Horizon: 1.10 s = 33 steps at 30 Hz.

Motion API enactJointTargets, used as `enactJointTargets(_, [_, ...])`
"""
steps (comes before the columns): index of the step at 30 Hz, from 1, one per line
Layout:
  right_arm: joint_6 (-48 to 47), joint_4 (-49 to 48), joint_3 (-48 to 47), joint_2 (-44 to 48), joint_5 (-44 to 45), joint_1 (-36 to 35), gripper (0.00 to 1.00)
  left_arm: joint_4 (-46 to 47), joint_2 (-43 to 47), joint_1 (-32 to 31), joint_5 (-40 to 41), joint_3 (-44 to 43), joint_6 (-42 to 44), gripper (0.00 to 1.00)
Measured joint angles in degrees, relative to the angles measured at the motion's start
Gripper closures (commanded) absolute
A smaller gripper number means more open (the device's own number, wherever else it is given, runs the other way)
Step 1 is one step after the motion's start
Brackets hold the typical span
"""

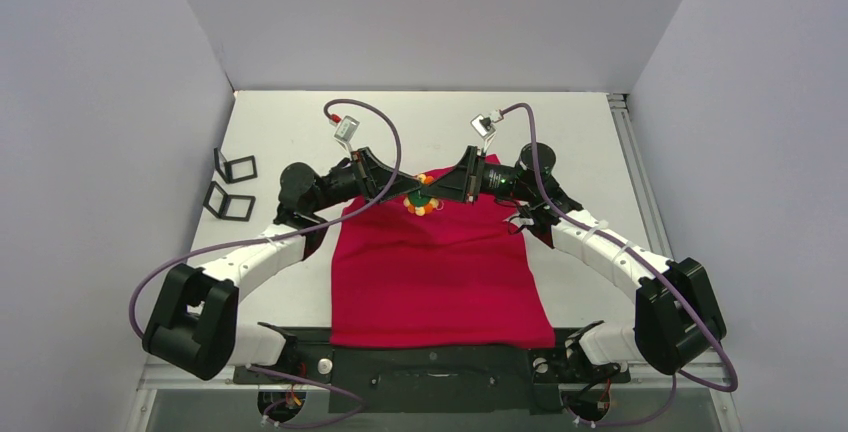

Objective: Remove the brooch from the garment
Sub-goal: Close the brooch.

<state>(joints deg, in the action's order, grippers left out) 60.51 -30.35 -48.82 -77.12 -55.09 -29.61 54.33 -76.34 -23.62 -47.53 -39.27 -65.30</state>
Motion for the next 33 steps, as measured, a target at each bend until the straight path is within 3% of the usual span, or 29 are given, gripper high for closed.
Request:
enactJointTargets(23, [-2.7,0.5,0.0,0.0,-1.8,0.4,1.0,3.4,-4.6,-0.5,-4.9,-3.0,-0.5,0.83])
enactJointTargets(33, [-2.6,0.5,0.0,0.0,-2.9,0.8,1.0,4.6,-5.8,-1.1,-5.6,-3.9,-0.6,0.79])
